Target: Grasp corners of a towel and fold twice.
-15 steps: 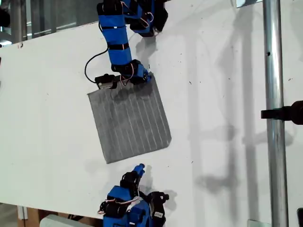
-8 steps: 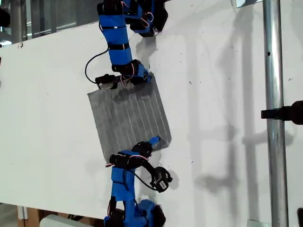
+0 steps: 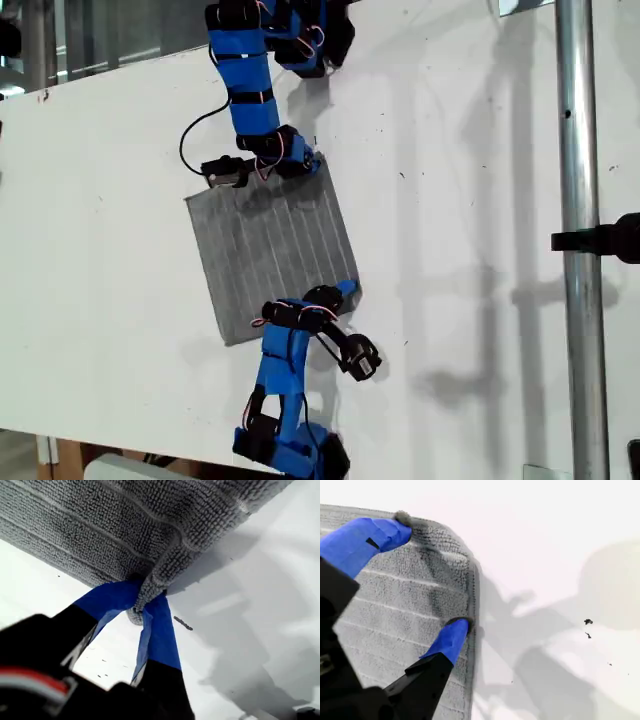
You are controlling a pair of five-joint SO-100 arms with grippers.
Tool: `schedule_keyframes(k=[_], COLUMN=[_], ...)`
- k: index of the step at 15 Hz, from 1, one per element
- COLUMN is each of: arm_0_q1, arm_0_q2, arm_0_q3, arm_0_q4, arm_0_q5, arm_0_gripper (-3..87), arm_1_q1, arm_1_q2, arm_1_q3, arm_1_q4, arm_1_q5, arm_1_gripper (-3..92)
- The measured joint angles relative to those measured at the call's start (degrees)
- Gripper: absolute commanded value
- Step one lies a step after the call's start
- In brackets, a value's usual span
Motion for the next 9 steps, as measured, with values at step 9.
schedule_keyframes(k=[9], arm_0_q1=[-0.1], arm_0_q2=[-2.3], arm_0_q3=[-0.9], arm_0_q4=[-1.5], arm_0_q5=[-2.6], arm_0_gripper=[-2.9], arm_1_q1=[-3.3], arm_1_q2=[2.7], arm_1_q3=[-0.5], arm_1_q4=[1.5], arm_1_q5=[0.5], arm_1_gripper=[-0.3])
